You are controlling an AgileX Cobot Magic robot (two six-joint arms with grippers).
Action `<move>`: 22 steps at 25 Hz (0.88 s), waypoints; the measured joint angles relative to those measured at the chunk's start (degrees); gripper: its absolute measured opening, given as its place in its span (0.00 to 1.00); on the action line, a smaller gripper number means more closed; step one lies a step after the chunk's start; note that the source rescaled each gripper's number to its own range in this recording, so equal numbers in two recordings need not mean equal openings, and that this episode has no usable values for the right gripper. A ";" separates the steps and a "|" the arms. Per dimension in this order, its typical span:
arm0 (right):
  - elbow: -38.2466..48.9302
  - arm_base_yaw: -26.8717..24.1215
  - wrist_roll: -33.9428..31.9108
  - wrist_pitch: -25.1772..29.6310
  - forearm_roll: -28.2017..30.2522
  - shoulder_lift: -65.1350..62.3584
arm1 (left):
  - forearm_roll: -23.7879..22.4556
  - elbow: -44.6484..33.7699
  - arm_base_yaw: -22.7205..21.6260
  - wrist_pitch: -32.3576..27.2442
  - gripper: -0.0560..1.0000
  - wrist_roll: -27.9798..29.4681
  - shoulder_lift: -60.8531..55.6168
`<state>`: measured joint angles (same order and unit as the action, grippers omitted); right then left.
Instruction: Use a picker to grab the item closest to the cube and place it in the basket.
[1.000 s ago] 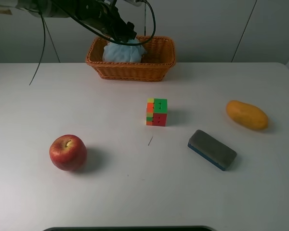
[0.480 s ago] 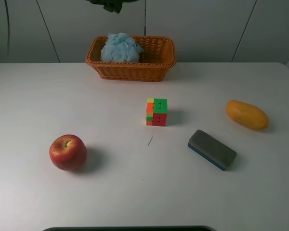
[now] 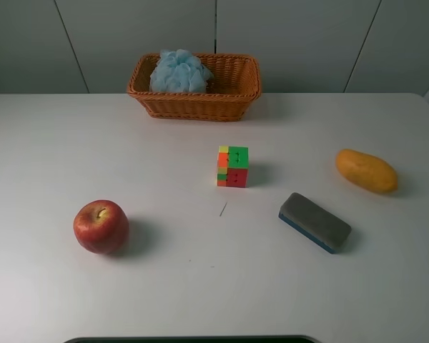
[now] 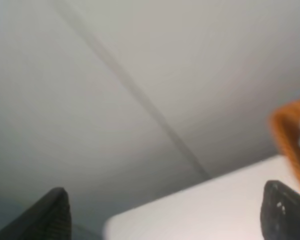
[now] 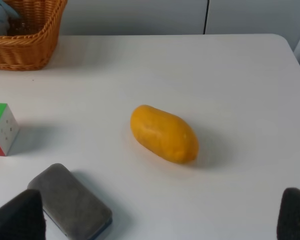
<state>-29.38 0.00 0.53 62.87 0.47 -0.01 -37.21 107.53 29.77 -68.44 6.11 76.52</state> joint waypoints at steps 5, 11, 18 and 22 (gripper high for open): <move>0.00 0.00 0.00 0.00 0.00 0.00 | -6.26 -9.67 0.04 -0.95 1.00 3.61 -15.56; 0.00 0.00 0.00 0.00 0.00 0.00 | -7.45 -26.22 -3.33 -1.42 1.00 9.47 -34.40; 0.00 0.00 0.00 0.00 0.00 0.00 | 5.08 -40.58 -22.88 -2.01 1.00 8.05 -53.44; 0.00 0.00 0.00 -0.10 0.00 0.00 | 13.67 -46.63 -30.29 -2.01 1.00 6.29 -63.38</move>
<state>-29.38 0.00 0.53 62.77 0.47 -0.01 -23.53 60.89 -0.52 -70.45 12.40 13.13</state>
